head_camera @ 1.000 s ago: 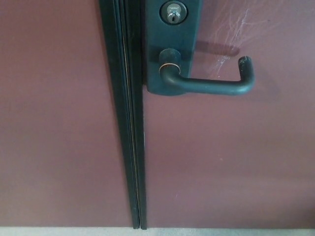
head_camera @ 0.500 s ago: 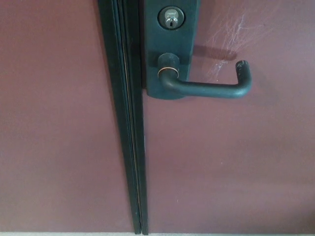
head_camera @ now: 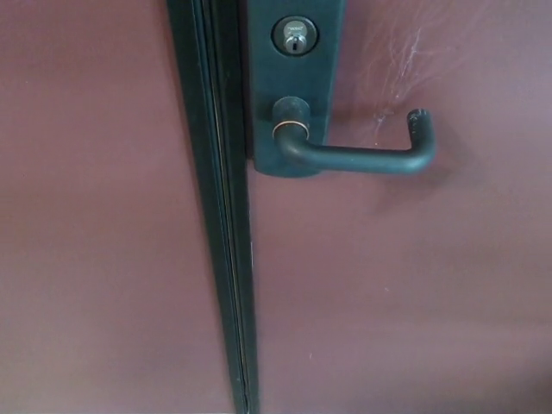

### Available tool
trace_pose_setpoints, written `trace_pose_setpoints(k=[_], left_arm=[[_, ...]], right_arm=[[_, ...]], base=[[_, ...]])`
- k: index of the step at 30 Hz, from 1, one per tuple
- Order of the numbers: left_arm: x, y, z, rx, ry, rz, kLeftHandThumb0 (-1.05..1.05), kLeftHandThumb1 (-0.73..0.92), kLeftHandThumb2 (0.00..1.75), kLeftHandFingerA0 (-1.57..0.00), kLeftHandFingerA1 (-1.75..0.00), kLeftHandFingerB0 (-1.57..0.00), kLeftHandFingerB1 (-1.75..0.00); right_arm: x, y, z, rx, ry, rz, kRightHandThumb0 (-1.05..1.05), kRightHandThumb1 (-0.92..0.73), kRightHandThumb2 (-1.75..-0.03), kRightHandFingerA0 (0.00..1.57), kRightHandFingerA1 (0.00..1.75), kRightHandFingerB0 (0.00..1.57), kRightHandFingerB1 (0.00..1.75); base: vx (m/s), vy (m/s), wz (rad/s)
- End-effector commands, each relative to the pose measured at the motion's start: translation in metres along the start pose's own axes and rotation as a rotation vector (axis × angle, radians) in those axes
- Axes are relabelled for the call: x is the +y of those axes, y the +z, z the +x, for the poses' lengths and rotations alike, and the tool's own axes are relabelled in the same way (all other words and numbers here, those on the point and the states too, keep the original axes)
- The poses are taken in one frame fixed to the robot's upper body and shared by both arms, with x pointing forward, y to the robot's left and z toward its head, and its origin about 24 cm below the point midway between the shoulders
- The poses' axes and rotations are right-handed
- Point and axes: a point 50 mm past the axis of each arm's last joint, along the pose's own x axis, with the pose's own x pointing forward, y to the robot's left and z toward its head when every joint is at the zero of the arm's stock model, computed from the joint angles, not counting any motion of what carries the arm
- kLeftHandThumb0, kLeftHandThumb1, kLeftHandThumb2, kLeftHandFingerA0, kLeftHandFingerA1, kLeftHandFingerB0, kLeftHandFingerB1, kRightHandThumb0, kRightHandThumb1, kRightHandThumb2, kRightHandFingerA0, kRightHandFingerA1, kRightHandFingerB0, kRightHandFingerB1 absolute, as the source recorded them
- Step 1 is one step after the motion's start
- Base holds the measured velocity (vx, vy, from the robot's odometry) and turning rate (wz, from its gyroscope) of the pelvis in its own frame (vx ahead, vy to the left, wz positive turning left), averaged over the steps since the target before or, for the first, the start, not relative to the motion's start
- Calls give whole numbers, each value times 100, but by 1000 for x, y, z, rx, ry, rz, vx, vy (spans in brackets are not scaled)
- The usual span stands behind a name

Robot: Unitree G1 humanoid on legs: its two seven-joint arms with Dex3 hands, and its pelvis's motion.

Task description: The robot walks towards the door handle and put its right hand on it and twist the handle

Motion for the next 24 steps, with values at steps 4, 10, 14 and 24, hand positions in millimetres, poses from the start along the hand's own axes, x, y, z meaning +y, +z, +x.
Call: trace_pose_setpoints(k=[4,10,14,24], left_arm=[[-13,-13,-2,23,-73,-15,-31,50,56,-74,-51,-57,-42],[-11,2,2,-8,-76,-10,-31,50,56,-74,-49,-58,-42],[-17,11,6,-33,-94,-20,-41,43,72,-69,-59,-53,-51],[-18,12,6,-30,-101,-20,-35,50,56,-73,-48,-57,-41]], right_arm=[[71,-135,109,464,-262,-206,-74,-63,-59,24,33,12,26],[74,-174,95,704,-236,-338,-37,-37,-97,0,48,0,48],[69,-171,95,715,-292,-356,-73,-51,-89,13,47,0,31],[67,-171,96,721,-385,-491,-74,-61,-65,6,22,8,20]], base=[[0,0,0],[0,0,0],[0,0,0],[0,0,0]])
